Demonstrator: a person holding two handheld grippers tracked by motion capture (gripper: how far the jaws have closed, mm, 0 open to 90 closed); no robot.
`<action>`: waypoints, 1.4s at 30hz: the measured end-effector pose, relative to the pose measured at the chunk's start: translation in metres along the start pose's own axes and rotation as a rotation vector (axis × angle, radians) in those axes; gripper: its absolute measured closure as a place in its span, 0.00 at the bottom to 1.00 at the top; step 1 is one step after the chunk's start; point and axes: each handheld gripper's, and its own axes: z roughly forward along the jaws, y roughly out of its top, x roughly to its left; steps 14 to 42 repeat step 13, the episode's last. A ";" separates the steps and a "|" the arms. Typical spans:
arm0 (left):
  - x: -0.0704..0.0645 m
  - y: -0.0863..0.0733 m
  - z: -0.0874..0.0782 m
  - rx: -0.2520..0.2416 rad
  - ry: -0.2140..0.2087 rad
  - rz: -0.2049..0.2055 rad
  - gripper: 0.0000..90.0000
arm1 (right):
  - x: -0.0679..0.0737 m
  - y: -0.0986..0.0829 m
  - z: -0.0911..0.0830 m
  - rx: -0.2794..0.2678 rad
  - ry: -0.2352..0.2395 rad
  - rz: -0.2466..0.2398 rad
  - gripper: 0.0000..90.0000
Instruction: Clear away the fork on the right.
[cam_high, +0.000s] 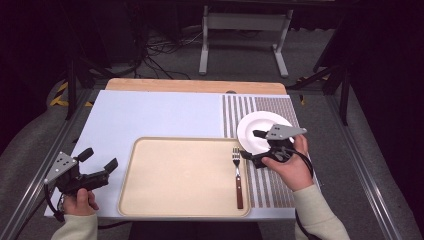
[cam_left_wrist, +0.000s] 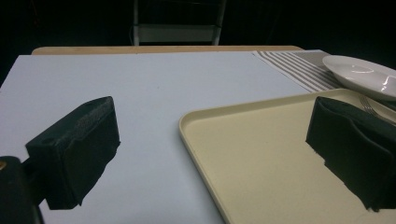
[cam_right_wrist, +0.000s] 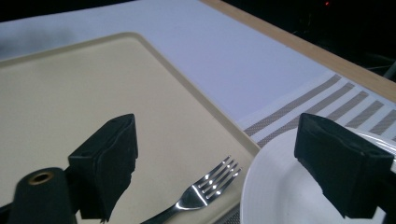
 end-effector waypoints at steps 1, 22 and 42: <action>0.000 0.000 0.000 -0.001 -0.002 0.000 0.04 | 0.000 -0.004 -0.004 -0.016 -0.006 0.006 0.15; 0.000 0.000 0.001 -0.008 -0.029 -0.007 0.03 | -0.009 -0.069 -0.042 -0.155 -0.043 0.097 0.15; 0.000 0.000 0.001 -0.008 -0.029 -0.007 0.03 | -0.009 -0.069 -0.042 -0.155 -0.043 0.097 0.15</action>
